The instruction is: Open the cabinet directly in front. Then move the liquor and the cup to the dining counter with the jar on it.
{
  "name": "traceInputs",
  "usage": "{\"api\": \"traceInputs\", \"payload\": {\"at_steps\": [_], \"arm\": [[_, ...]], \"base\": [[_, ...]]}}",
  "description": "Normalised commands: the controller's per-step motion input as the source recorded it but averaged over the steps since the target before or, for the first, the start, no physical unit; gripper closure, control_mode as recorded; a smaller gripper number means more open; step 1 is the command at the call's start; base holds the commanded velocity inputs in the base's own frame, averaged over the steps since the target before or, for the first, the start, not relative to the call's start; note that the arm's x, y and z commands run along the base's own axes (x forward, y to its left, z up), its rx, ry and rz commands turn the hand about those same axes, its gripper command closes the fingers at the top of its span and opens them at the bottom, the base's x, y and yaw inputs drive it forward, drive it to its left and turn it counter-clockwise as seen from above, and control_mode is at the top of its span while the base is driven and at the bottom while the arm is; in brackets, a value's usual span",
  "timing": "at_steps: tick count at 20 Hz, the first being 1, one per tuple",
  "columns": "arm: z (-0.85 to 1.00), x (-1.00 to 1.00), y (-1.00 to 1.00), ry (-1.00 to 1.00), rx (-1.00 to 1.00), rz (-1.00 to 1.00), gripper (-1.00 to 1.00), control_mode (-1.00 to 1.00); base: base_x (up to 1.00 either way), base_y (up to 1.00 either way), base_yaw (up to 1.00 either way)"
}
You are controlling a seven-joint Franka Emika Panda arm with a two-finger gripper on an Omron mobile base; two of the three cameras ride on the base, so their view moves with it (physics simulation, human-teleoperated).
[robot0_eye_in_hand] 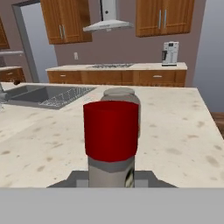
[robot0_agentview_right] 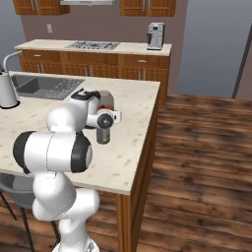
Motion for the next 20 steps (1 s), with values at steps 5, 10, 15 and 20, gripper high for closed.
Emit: {"api": "traceInputs", "payload": {"at_steps": [5, 10, 15, 20], "arm": [[-0.43, 0.14, 0.0, 0.0, 0.0, 0.01, 1.0, -1.0], [-0.38, 0.09, 0.0, 0.0, 0.0, 0.02, 1.0, -1.0], [-0.12, 0.05, 0.0, 0.0, 0.0, 0.01, 1.0, -1.0], [0.0, 0.22, 0.0, 0.0, 0.0, 0.0, 1.0, -1.0]], "base": [[0.0, 0.0, 0.0], [0.0, 0.0, 0.0], [0.0, 0.0, 0.0], [0.0, 0.0, 0.0]]}}
